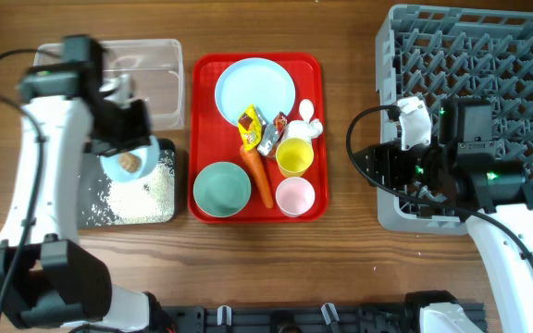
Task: Sort waste into correct bins and load items into the dishwasher rack
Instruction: 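Grasp the light-blue bowl holding the cookie with the left gripper, then tip the cookie out of the blue bowl onto the black tray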
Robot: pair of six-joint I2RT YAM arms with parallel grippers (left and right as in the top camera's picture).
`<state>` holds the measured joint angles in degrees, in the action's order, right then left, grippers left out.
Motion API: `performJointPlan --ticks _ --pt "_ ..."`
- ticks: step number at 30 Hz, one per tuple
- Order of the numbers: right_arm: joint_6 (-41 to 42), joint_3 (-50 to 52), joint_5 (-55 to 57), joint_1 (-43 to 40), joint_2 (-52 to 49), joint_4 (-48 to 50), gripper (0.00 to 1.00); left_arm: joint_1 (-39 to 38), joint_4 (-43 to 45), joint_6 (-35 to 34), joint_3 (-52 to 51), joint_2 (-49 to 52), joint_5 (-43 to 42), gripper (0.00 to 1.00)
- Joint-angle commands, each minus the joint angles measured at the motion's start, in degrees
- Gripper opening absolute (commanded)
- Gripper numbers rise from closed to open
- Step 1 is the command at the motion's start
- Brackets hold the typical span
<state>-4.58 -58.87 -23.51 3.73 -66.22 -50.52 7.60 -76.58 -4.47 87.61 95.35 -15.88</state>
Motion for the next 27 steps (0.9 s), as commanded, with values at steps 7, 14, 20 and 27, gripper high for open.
performJointPlan --ticks 7,14,20,27 --pt "0.31 -0.26 0.59 0.35 -0.46 0.15 0.80 26.91 -0.81 22.14 -0.46 1.25 -35.76 0.04" --pt "0.68 -0.26 0.61 0.35 -0.46 0.11 0.80 34.80 5.73 25.53 -11.15 3.26 -43.47 0.04" --pt "0.68 -0.26 0.61 0.35 -0.46 0.11 0.80 38.27 8.48 34.56 -20.72 3.34 -50.97 0.04" --pt "0.68 -0.26 0.61 0.35 -0.46 0.13 0.80 43.15 10.75 42.86 -26.73 3.34 -59.23 0.04"
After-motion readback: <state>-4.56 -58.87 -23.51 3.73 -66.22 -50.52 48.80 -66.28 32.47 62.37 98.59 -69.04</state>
